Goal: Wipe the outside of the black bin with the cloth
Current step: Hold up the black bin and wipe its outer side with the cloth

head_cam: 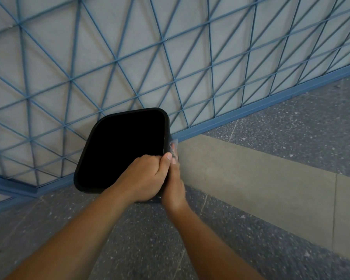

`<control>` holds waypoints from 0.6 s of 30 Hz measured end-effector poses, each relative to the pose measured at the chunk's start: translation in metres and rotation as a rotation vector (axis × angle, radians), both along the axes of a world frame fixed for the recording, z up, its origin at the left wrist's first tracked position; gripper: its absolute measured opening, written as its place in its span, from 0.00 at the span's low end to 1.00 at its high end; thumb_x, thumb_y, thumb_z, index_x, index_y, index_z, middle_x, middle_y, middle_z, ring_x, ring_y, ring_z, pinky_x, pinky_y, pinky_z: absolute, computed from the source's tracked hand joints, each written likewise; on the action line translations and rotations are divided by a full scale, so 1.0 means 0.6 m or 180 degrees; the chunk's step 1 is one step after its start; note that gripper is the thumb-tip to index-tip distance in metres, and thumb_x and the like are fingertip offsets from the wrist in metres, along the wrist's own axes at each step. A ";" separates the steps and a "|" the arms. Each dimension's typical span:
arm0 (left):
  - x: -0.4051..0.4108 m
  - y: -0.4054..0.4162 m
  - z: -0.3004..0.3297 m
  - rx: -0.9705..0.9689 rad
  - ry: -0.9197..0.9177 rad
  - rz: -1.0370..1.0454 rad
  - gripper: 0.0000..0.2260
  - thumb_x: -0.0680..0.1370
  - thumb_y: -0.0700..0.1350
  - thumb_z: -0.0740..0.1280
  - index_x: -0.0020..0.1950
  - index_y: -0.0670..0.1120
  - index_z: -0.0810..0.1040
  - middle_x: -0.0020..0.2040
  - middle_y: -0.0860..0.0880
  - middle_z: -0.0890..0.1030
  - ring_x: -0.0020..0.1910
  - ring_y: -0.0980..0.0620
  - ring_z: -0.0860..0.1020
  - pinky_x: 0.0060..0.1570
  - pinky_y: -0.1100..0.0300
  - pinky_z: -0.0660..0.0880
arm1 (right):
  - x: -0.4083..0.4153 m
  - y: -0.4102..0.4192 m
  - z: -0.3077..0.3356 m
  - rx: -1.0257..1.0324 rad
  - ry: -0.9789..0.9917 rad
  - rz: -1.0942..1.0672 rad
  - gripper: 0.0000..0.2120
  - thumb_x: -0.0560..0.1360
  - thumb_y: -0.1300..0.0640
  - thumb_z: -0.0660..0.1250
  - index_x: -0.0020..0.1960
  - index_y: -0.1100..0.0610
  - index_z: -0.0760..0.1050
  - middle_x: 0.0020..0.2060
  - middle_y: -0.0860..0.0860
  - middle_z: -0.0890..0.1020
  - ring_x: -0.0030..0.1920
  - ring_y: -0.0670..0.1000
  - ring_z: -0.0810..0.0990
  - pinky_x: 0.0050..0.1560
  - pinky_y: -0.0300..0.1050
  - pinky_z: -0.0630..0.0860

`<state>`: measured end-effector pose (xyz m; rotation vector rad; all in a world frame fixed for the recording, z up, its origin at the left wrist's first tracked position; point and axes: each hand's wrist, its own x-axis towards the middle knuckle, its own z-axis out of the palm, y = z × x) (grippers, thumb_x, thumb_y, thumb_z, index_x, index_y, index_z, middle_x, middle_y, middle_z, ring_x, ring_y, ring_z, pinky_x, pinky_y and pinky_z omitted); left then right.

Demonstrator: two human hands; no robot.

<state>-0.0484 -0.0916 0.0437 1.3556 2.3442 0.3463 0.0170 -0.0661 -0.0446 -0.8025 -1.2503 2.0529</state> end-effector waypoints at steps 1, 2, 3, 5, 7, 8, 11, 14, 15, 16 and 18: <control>0.001 0.000 0.002 0.0000 -0.0011 0.0023 0.28 0.82 0.62 0.45 0.57 0.51 0.82 0.46 0.52 0.86 0.46 0.58 0.83 0.52 0.51 0.80 | -0.004 0.009 0.000 -0.0089 0.0010 -0.0027 0.47 0.72 0.17 0.49 0.83 0.40 0.61 0.83 0.48 0.66 0.84 0.50 0.61 0.85 0.61 0.57; 0.000 0.001 0.002 -0.0004 -0.0009 0.0039 0.28 0.82 0.61 0.46 0.56 0.50 0.82 0.46 0.51 0.86 0.46 0.57 0.83 0.52 0.51 0.80 | -0.014 0.027 -0.009 -0.0106 0.0028 -0.0040 0.42 0.75 0.22 0.49 0.83 0.41 0.61 0.83 0.49 0.66 0.84 0.50 0.61 0.86 0.59 0.57; -0.001 0.002 0.003 -0.0022 0.0012 0.0046 0.28 0.82 0.61 0.46 0.56 0.50 0.82 0.46 0.50 0.85 0.47 0.54 0.83 0.53 0.50 0.79 | -0.025 0.047 -0.016 -0.0114 0.0049 0.0021 0.40 0.76 0.26 0.50 0.84 0.42 0.60 0.83 0.49 0.65 0.84 0.49 0.60 0.86 0.58 0.56; -0.002 0.003 0.002 -0.0050 0.0043 0.0038 0.31 0.79 0.64 0.43 0.58 0.50 0.82 0.51 0.49 0.85 0.53 0.50 0.82 0.57 0.49 0.77 | -0.043 0.078 -0.029 -0.0243 0.0084 0.0158 0.47 0.72 0.20 0.54 0.84 0.44 0.62 0.83 0.47 0.65 0.85 0.49 0.59 0.87 0.58 0.54; -0.002 0.003 0.002 -0.0040 0.0018 0.0034 0.34 0.77 0.66 0.42 0.60 0.51 0.81 0.53 0.50 0.85 0.55 0.49 0.82 0.59 0.49 0.77 | -0.039 0.064 -0.025 -0.0278 0.0052 0.0114 0.56 0.65 0.13 0.55 0.83 0.45 0.64 0.83 0.48 0.66 0.84 0.49 0.60 0.86 0.58 0.54; -0.002 0.002 0.002 -0.0032 0.0001 0.0038 0.33 0.78 0.66 0.42 0.60 0.52 0.81 0.53 0.50 0.86 0.55 0.50 0.82 0.59 0.49 0.77 | -0.029 0.047 -0.016 -0.0243 0.0010 0.0131 0.54 0.66 0.14 0.54 0.83 0.45 0.63 0.83 0.48 0.65 0.84 0.48 0.60 0.87 0.56 0.54; 0.000 -0.001 0.003 -0.0005 -0.0056 0.0004 0.30 0.79 0.64 0.44 0.61 0.54 0.81 0.52 0.52 0.86 0.54 0.53 0.83 0.58 0.50 0.78 | 0.009 0.001 0.024 -0.0047 0.0129 0.0003 0.44 0.72 0.21 0.48 0.83 0.41 0.60 0.85 0.48 0.61 0.85 0.46 0.57 0.87 0.55 0.52; -0.002 0.003 0.002 -0.0007 -0.0031 0.0052 0.31 0.79 0.65 0.43 0.61 0.53 0.81 0.53 0.52 0.86 0.55 0.53 0.82 0.59 0.50 0.77 | -0.013 0.036 0.009 0.0117 0.0134 0.0026 0.40 0.71 0.25 0.48 0.80 0.37 0.57 0.85 0.46 0.59 0.86 0.46 0.55 0.87 0.55 0.50; -0.002 0.004 0.002 -0.0020 -0.0007 0.0069 0.32 0.78 0.65 0.43 0.61 0.52 0.81 0.53 0.51 0.85 0.55 0.52 0.82 0.59 0.49 0.77 | -0.025 0.057 -0.001 0.0045 0.0098 0.0073 0.42 0.71 0.26 0.49 0.82 0.39 0.57 0.85 0.46 0.60 0.86 0.46 0.55 0.87 0.55 0.50; -0.004 0.005 0.001 -0.0038 0.0009 0.0083 0.33 0.78 0.66 0.42 0.61 0.51 0.81 0.53 0.50 0.85 0.55 0.51 0.82 0.59 0.49 0.77 | -0.030 0.072 0.005 -0.0085 0.0061 0.0089 0.44 0.71 0.27 0.51 0.84 0.42 0.57 0.85 0.46 0.60 0.85 0.46 0.55 0.87 0.56 0.50; -0.002 0.003 0.000 -0.0056 -0.0015 0.0068 0.34 0.78 0.66 0.42 0.61 0.51 0.81 0.53 0.50 0.85 0.55 0.51 0.82 0.58 0.49 0.77 | -0.024 0.063 0.019 -0.0119 0.0042 0.0048 0.41 0.75 0.31 0.50 0.85 0.46 0.56 0.85 0.46 0.59 0.86 0.46 0.54 0.87 0.55 0.49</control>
